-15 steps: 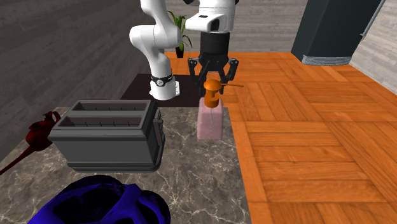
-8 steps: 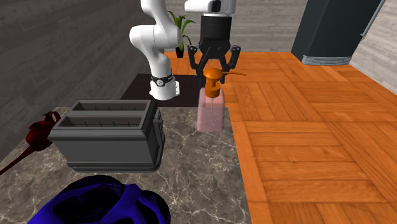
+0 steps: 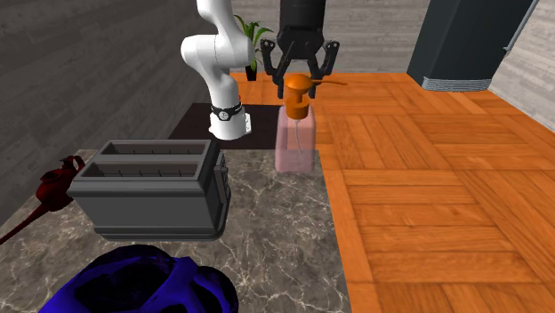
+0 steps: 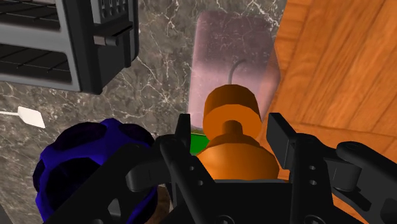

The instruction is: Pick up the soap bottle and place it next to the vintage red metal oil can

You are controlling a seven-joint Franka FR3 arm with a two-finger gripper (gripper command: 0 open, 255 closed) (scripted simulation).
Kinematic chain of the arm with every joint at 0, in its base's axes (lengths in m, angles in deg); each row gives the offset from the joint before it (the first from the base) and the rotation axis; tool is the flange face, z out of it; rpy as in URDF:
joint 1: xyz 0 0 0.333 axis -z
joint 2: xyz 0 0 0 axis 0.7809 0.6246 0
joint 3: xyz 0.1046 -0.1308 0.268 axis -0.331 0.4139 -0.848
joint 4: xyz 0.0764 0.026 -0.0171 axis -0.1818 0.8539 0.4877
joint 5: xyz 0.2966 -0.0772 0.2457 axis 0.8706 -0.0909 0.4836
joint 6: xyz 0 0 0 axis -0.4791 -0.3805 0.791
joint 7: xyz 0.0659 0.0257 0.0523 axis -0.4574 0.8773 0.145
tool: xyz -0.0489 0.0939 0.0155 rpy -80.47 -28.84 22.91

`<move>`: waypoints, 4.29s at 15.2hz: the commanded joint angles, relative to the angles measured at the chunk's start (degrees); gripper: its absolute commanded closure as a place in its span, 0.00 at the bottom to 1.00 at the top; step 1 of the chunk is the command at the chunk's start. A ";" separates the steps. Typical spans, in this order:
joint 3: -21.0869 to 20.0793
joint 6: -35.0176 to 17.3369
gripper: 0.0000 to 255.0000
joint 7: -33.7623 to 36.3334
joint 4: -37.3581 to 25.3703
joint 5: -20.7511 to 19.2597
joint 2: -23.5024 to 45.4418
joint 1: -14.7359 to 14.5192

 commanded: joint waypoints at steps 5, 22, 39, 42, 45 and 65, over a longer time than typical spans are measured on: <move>0.25 4.68 1.00 -0.30 -4.68 -0.04 0.01 0.13; 1.29 16.39 1.00 -1.96 -18.32 -0.94 2.04 1.14; 15.60 14.41 1.00 -24.40 -22.37 -1.75 7.59 9.57; 17.61 14.54 1.00 -27.95 -25.25 -1.87 10.29 11.14; 19.47 14.93 1.00 -31.40 -28.87 -1.88 13.49 12.70; 26.09 26.18 1.00 -48.37 -72.52 0.31 45.99 23.02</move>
